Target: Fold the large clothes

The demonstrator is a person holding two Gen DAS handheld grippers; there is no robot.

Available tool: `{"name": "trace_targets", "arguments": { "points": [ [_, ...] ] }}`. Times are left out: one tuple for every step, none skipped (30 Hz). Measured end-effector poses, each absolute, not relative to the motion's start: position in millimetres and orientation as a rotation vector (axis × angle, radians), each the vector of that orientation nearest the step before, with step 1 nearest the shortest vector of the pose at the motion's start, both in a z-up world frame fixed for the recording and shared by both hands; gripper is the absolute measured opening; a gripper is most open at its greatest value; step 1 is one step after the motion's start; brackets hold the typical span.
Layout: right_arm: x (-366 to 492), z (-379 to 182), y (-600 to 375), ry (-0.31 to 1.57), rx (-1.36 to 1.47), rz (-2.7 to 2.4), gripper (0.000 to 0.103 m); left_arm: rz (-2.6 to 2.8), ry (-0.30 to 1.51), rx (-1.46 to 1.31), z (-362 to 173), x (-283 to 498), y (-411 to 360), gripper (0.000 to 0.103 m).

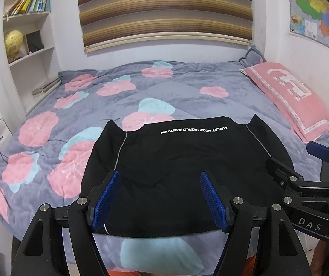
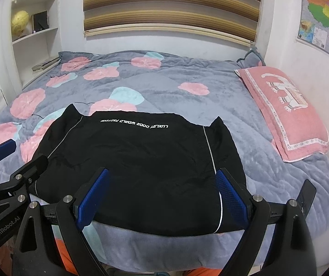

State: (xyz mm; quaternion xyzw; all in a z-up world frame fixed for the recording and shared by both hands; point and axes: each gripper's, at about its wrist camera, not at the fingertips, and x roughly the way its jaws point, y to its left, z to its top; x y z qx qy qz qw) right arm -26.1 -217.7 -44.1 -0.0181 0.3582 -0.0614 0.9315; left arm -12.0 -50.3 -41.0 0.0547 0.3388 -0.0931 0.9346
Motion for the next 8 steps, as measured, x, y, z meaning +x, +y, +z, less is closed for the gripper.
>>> {"name": "trace_targets", "arguments": {
  "points": [
    [-24.5,-44.4,-217.7,0.734,-0.038,-0.124,0.094,-0.189,0.692,0.112,-41.2,-11.1,-50.5,0.073],
    [-23.3,-45.1,-217.8,0.736,-0.039,-0.123,0.094,-0.184,0.688,0.114,-41.1,-10.6,-50.7,0.073],
    [-22.2,-45.8,-217.7,0.738,-0.039,-0.123,0.094,-0.176,0.678,0.116,-40.9,-10.2,-50.6,0.073],
    [-21.2,-46.2,-217.8,0.740,-0.039,-0.123,0.094,-0.166,0.665,0.116,-40.8,-10.5,-50.2,0.073],
    [-20.3,-46.9,-218.0,0.743,-0.039,-0.123,0.094,-0.146,0.647,0.116,-40.1,-11.4,-49.3,0.073],
    [-19.6,-47.4,-218.5,0.744,-0.040,-0.123,0.094,-0.136,0.641,0.116,-39.9,-11.3,-48.8,0.073],
    [-19.4,-48.0,-219.1,0.746,-0.039,-0.124,0.094,-0.131,0.644,0.110,-40.1,-9.6,-47.1,0.073],
    [-18.6,-48.7,-219.6,0.748,-0.038,-0.124,0.094,-0.138,0.654,0.103,-40.7,-7.6,-45.9,0.073]
  ]
}}
